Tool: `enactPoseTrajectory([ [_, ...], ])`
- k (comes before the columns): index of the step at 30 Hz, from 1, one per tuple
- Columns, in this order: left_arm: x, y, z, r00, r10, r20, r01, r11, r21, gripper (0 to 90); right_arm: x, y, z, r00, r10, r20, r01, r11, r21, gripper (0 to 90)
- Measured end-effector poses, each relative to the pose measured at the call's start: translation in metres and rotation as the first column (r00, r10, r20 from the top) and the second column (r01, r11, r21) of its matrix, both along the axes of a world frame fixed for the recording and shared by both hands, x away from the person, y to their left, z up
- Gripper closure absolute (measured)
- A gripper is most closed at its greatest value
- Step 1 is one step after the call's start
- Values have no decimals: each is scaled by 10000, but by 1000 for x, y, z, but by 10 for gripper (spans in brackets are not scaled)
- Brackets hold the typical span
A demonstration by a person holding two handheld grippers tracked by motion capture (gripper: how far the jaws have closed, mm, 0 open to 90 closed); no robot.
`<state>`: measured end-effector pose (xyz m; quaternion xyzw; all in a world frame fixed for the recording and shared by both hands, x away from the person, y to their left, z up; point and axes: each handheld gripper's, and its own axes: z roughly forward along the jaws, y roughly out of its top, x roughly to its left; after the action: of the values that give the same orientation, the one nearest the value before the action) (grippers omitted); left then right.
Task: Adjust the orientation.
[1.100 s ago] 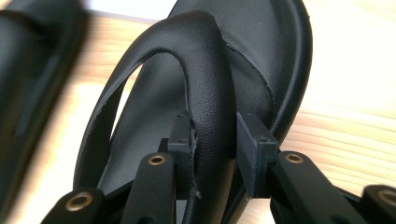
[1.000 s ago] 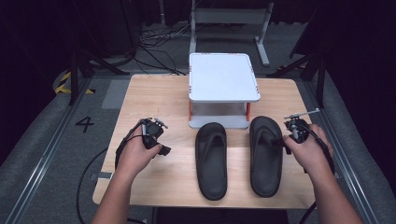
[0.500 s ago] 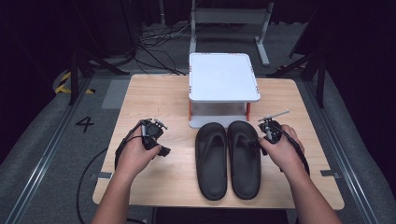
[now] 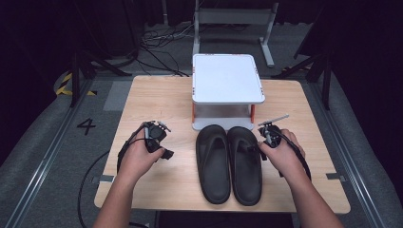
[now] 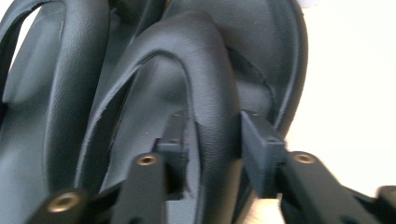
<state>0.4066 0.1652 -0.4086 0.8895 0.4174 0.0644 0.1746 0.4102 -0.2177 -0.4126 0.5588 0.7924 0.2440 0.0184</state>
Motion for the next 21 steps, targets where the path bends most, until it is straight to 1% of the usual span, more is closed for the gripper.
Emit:
enactPoseTrajectory([
  [1, 0, 0, 0, 10000, -9, 20, 9, 10000, -22, 295, -1, 0, -1, 10000, 0, 25, 0, 10000, 42, 594],
  [3, 0, 0, 0, 10000, -21, 20, 21, 10000, -24, 295, -2, 0, -1, 9996, 107, 256, -109, 9999, 60, 551],
  [4, 0, 0, 0, 10000, -23, 14, 23, 10000, -28, 295, -2, 0, -1, 9996, 107, 256, -109, 9999, 60, 551],
  [5, 1, 0, 1, 10000, -19, 55, 19, 10000, -37, 295, -5, -1, 1, 9975, -37, 701, 29, 9999, 102, 482],
  [7, 1, 0, 2, 10000, 6, 71, -6, 10000, -61, 294, -8, -2, 5, 9923, -65, 1233, 73, 10000, -66, 468],
  [8, 1, 0, 2, 10000, 6, 71, -6, 10000, -61, 294, -8, -2, 5, 9923, -65, 1233, 73, 10000, -66, 468],
  [9, 1, 1, 2, 10000, 4, 88, -4, 10000, -69, 294, -13, -4, 11, 9863, 40, 1652, -14, 9999, -157, 448],
  [10, 1, 1, 2, 10000, 8, 93, -7, 10000, -81, 294, -15, -5, 13, 9844, 67, 1760, -43, 9999, -139, 444],
  [11, 1, 1, 2, 10000, 8, 93, -7, 10000, -81, 293, -15, -5, 13, 9844, 67, 1760, -43, 9999, -139, 444],
  [12, 2, 2, 3, 10000, 5, 97, -4, 9999, -108, 293, -21, -7, 17, 9829, 88, 1839, -76, 9999, -70, 443],
  [15, 2, 3, 3, 9999, 29, 118, -29, 10000, -19, 293, -28, -7, 22, 9815, 126, 1908, -107, 9999, -107, 444],
  [16, 2, 3, 3, 9999, 29, 118, -29, 10000, -19, 293, -28, -7, 22, 9815, 126, 1908, -107, 9999, -107, 444],
  [17, 2, 3, 3, 9999, 77, 112, -77, 10000, -10, 293, -31, -6, 23, 9823, 101, 1871, -73, 9999, -156, 444],
  [18, 3, 3, 3, 9999, 52, 106, -52, 10000, -27, 293, -34, -2, 23, 9866, 126, 1624, -97, 9998, -190, 444],
  [19, 3, 2, 3, 10000, 42, 90, -42, 10000, -18, 292, -36, 2, 23, 9883, 184, 1513, -147, 9996, -252, 444],
  [20, 3, 2, 3, 10000, 42, 90, -42, 10000, -18, 292, -36, 2, 23, 9883, 184, 1513, -147, 9996, -252, 444],
  [21, 3, 2, 3, 9999, -19, 102, 18, 10000, 27, 292, -39, 10, 22, 9894, 336, 1410, -304, 9992, -253, 444],
])
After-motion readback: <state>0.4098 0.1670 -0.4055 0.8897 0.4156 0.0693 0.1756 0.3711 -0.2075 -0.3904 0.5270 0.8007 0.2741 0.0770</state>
